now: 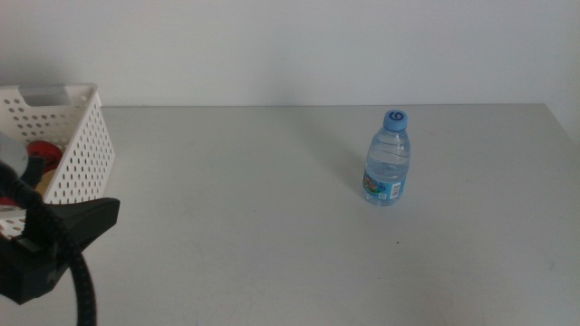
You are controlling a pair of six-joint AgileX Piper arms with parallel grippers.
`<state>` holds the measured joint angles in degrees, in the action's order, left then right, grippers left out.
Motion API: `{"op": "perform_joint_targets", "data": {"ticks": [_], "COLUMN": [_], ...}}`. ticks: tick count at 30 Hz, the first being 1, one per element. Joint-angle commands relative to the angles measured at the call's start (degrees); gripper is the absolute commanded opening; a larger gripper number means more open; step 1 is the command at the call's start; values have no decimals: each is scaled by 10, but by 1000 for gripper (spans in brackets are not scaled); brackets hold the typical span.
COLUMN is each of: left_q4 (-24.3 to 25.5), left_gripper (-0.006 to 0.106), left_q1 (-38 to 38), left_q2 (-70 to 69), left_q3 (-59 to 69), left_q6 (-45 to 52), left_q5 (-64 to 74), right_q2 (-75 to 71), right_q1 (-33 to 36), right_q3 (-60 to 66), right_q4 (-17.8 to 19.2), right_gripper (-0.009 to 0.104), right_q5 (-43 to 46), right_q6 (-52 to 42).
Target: Use arms to grab the bottles and put them into the dustbin to the left of the table.
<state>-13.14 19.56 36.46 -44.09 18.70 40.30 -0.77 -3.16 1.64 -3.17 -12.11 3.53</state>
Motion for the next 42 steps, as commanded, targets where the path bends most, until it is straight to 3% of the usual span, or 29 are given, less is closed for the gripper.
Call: {"op": "perform_joint_targets", "data": {"ticks": [1,10,14,20,28,34,42], "left_q4": [-6,-6,-6,-6,-6,-6,-6], "left_gripper": [94,94,94,94,94,94,94], "left_q1": [4,4,4,4,4,4,4], "left_q2": [2,2,2,2,2,2,2], "left_q3": [-14,-14,-14,-14,-14,-14,-14], "left_q6": [-8,-8,-8,-8,-8,-8,-8], "left_q5": [-40,-40,-40,-40,-40,-40,-40], "right_q2": [-9,93,155,243,395,539,716], "right_q1": [-2,-2,-2,-1,65,142,147], "right_q3": [-9,-83,-107,-109,-109,-109,-109], "right_q4": [18,16,32,70,173,177,178], "right_gripper": [94,94,94,94,94,94,94], "right_q5": [42,43,58,213,359,474,685], "right_q6": [-3,-3,-3,13,118,117,119]}}
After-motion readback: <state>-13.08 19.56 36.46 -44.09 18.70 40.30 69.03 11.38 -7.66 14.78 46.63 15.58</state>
